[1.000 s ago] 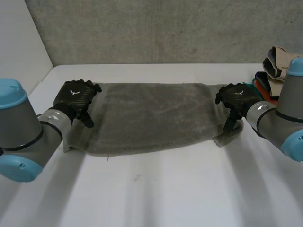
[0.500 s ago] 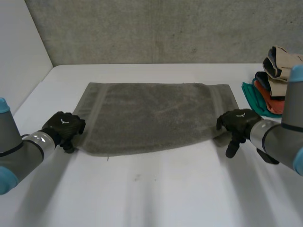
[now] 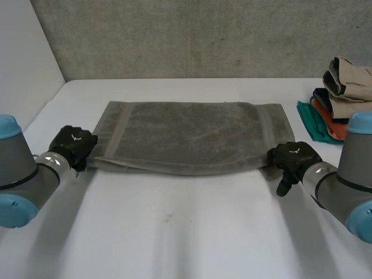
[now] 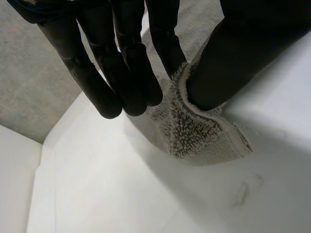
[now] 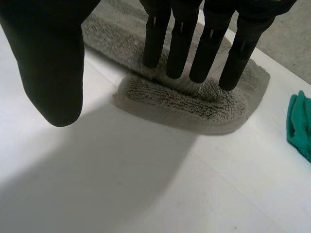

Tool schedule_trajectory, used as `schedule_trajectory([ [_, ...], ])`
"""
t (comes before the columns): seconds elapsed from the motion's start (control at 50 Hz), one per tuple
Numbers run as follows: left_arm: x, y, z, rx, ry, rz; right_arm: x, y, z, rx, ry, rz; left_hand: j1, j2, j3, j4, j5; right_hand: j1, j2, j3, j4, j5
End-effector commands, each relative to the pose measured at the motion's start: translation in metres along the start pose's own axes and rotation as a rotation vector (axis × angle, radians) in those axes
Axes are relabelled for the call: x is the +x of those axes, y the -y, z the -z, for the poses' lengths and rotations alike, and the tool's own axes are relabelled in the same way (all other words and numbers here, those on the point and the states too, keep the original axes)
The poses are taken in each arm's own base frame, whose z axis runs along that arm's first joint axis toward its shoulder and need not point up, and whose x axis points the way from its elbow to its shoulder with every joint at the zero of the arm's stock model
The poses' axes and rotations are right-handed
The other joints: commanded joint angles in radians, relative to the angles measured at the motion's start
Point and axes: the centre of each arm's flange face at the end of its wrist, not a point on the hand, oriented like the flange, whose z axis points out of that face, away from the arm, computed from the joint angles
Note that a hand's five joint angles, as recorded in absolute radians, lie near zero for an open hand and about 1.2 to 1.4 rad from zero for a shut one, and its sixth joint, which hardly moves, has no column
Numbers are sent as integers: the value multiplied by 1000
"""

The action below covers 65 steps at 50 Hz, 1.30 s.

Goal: Fold the laundry.

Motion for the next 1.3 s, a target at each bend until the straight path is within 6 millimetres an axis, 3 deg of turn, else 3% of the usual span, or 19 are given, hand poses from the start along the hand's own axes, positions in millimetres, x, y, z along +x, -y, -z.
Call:
schedule_trajectory([
  [0.02, -4, 5, -1, 11, 15, 25, 1, -4, -21, -2, 6, 31, 250, 201, 208, 204, 232, 168, 161, 160, 163, 157],
  [0.46, -12, 15, -2, 33, 49, 64, 3, 1, -57, 51, -12, 52, 247, 199, 206, 201, 229, 338, 331, 331, 333, 327],
  [0.52, -13, 15, -2, 33, 49, 66, 5, 2, -59, 54, -17, 53, 247, 199, 206, 201, 229, 589, 583, 582, 585, 579],
  [0.54, -13, 15, -2, 33, 51, 67, 7, 4, -59, 63, -23, 54, 247, 199, 206, 201, 229, 835, 828, 828, 830, 825],
  [0.58, -14, 16, -1, 31, 54, 69, 10, 8, -58, 75, -33, 56, 250, 201, 208, 204, 232, 837, 831, 830, 833, 827],
  [0.66, -18, 21, 6, 23, 66, 80, 24, 26, -46, 111, -85, 46, 250, 201, 208, 204, 232, 837, 831, 830, 833, 827],
  [0.72, -24, 28, 19, 13, 69, 106, 46, 45, -26, 124, -122, 42, 250, 201, 208, 204, 232, 837, 831, 830, 833, 827],
  [0.78, -28, 40, 36, 18, 57, 128, 60, 45, -8, 19, -88, 45, 250, 201, 208, 204, 232, 837, 831, 830, 833, 827],
  [0.9, -32, 59, 55, 68, 24, 139, 76, 43, 8, -101, -20, 80, 250, 201, 208, 204, 232, 837, 831, 830, 833, 827],
  [0.94, -33, 61, 53, 82, 18, 134, 73, 40, 7, -106, 0, 59, 250, 201, 208, 204, 232, 837, 831, 830, 833, 827],
  [1.0, -34, 63, 48, 85, 28, 133, 62, 36, 9, -120, 25, 14, 250, 201, 208, 204, 232, 413, 407, 406, 409, 403],
  [1.1, -37, 67, 39, 73, 65, 138, 45, 29, 3, -97, 67, -53, 250, 201, 208, 204, 232, 189, 182, 182, 184, 178],
  [1.3, -43, 76, 21, 80, 121, 136, 20, 16, -31, 9, 77, -13, 250, 201, 208, 204, 232, 127, 120, 120, 122, 116],
])
